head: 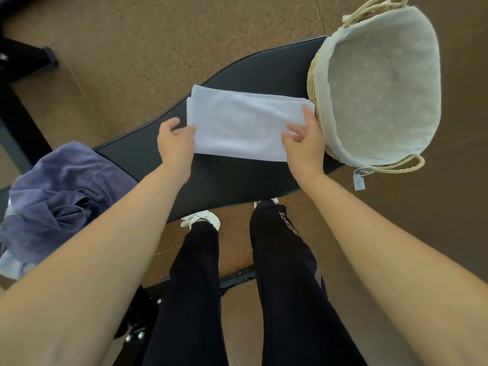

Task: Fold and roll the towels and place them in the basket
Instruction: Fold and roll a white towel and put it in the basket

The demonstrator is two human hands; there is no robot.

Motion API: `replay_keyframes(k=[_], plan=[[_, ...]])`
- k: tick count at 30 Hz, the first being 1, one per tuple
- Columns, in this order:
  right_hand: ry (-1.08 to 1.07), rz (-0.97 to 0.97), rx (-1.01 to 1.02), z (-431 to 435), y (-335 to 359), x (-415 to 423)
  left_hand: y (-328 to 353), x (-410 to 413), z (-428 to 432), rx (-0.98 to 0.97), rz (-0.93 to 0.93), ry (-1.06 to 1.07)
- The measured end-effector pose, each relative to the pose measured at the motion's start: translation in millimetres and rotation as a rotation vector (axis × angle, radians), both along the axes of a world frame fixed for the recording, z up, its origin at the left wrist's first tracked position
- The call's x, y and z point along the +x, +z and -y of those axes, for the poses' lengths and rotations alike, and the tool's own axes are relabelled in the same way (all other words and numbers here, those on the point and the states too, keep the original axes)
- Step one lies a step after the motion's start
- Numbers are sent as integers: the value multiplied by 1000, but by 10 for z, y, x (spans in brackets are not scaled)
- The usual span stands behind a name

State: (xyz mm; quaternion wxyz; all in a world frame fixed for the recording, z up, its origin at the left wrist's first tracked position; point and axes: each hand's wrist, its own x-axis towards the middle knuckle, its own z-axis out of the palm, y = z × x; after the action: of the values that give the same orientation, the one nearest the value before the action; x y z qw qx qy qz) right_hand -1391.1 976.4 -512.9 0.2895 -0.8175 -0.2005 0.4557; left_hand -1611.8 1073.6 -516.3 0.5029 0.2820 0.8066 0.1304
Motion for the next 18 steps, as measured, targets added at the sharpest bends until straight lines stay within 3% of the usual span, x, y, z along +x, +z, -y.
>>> replay_keyframes(k=[4,8,12,18], plan=[[533,241,-17,148,-128,-90,-164,-97,179,28,-164,-205],[923,462,-72,41,-214,-177,-230,-70,176,-56,-40,-170],[1029,453,-132,-140,-265,-264,-197,-24,167,-76,8,-174],[1077,263,-187,-238,-264,-343,157,-52,264,57,67,-341]])
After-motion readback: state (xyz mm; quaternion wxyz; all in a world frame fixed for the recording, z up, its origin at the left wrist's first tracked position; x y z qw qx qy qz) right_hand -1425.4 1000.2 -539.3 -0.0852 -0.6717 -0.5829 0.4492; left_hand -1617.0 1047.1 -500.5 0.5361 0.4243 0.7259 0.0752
